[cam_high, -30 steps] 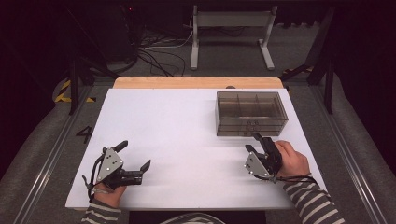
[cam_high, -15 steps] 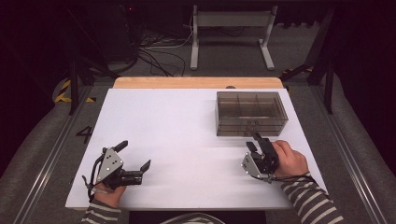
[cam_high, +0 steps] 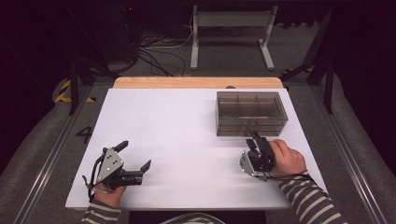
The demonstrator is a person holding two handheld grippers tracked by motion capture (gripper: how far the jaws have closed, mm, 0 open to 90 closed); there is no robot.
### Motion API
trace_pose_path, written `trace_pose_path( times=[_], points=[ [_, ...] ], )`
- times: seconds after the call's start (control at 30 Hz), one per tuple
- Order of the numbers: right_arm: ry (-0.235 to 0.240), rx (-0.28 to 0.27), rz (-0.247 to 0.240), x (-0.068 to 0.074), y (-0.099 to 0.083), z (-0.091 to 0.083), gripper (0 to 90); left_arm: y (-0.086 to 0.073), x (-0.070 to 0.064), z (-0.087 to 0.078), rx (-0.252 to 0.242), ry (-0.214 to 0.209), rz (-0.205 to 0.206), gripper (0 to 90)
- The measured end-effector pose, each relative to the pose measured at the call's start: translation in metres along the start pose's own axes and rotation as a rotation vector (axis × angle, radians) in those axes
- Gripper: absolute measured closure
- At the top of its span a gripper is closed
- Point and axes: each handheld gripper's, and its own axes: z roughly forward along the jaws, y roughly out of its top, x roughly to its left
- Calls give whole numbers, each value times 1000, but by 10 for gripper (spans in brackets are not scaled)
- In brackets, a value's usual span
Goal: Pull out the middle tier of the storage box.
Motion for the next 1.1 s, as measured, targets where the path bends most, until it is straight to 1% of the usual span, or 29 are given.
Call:
trace_pose_path(
  times=[0.03,0.07,0.17,0.23,0.37,0.4,0.47,0.53,0.57,0.67,0.7,0.77,0.8,0.9,0.93,1.03,1.1],
  points=[
    [2,-1,-8,0,0,1,588,0,0,0,-1,1,2,5],
    [-4,12,-3,0,0,2,592,0,0,0,0,0,0,5],
    [-5,22,-3,0,1,5,597,0,0,0,-2,0,-1,5],
    [-2,21,-5,0,1,6,597,0,0,0,-2,0,-1,5],
    [-11,30,-19,2,3,10,611,0,0,0,-2,0,-1,5],
    [-8,41,-27,2,3,11,615,0,0,0,-2,0,-1,5],
    [-12,50,-23,3,3,13,626,0,0,0,-1,0,-1,5],
    [-21,59,-31,2,3,14,634,0,0,0,-1,-1,-1,5],
    [-17,64,-25,3,4,14,634,0,0,0,-1,0,0,5],
    [-26,70,-37,4,4,17,633,0,0,0,-2,0,-1,5],
    [-27,82,-40,4,4,17,634,0,0,0,-2,0,-1,5],
    [-28,90,-42,5,4,19,636,0,0,0,-2,0,-1,5],
    [-32,86,-49,5,4,21,639,0,0,0,-2,0,-1,5],
    [-27,95,-53,6,5,23,645,0,0,0,-1,0,0,5],
    [-33,105,-52,6,5,23,648,0,0,0,-1,0,0,5],
    [-33,108,-56,7,4,25,652,0,1,0,-1,-1,-1,5],
    [-33,121,-55,9,4,27,657,0,1,0,-2,-1,-1,5]
  ],
)
